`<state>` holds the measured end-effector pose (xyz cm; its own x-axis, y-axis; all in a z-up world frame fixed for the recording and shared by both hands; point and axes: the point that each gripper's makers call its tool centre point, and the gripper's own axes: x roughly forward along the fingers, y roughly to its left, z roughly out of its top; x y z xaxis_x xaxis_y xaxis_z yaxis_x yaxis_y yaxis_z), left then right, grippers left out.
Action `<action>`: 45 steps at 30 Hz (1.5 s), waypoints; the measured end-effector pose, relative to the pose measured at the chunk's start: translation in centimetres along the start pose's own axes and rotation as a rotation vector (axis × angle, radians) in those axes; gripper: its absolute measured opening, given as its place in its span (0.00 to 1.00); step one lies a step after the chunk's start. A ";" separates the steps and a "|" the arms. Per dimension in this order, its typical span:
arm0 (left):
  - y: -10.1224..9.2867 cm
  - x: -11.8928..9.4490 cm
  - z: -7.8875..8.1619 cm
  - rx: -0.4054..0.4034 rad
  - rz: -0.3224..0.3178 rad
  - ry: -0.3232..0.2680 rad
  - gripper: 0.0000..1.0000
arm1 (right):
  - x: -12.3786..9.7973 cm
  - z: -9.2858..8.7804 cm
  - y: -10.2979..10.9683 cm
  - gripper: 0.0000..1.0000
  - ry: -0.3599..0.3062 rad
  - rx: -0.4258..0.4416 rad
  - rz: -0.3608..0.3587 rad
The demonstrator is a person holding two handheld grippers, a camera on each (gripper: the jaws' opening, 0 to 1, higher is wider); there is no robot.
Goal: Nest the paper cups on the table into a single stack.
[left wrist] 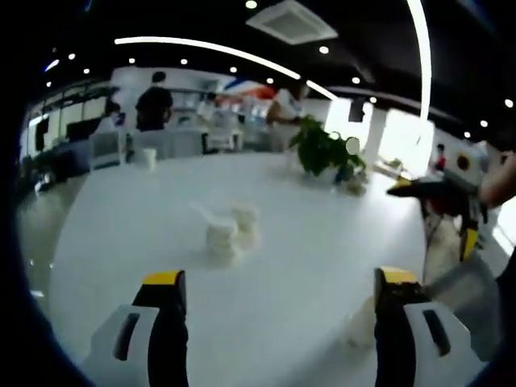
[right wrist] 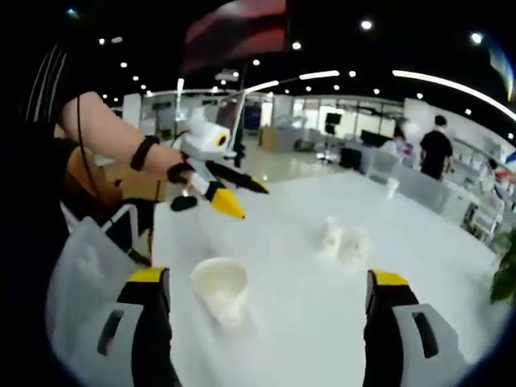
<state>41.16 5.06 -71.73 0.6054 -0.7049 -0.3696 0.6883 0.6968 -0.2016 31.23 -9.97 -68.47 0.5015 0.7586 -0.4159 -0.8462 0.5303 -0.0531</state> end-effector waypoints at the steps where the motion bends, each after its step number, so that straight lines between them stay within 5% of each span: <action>1: 0.1 0.1 0.1 0.005 0.002 -0.006 0.96 | 0.1 -0.1 0.0 0.98 0.002 0.011 0.002; 21: 4.1 3.7 -0.2 -0.024 0.047 -0.033 0.94 | 1.0 -1.6 -0.9 0.91 0.019 0.075 -0.017; 45: 6.6 11.7 1.6 -0.002 0.057 -0.123 0.93 | 1.4 -4.0 -1.4 0.86 0.043 0.170 -0.044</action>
<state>53.40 1.16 -75.96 0.6879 -0.6753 -0.2660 0.6509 0.7361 -0.1855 32.37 -11.18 -72.58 0.5263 0.7184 -0.4550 -0.7789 0.6219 0.0810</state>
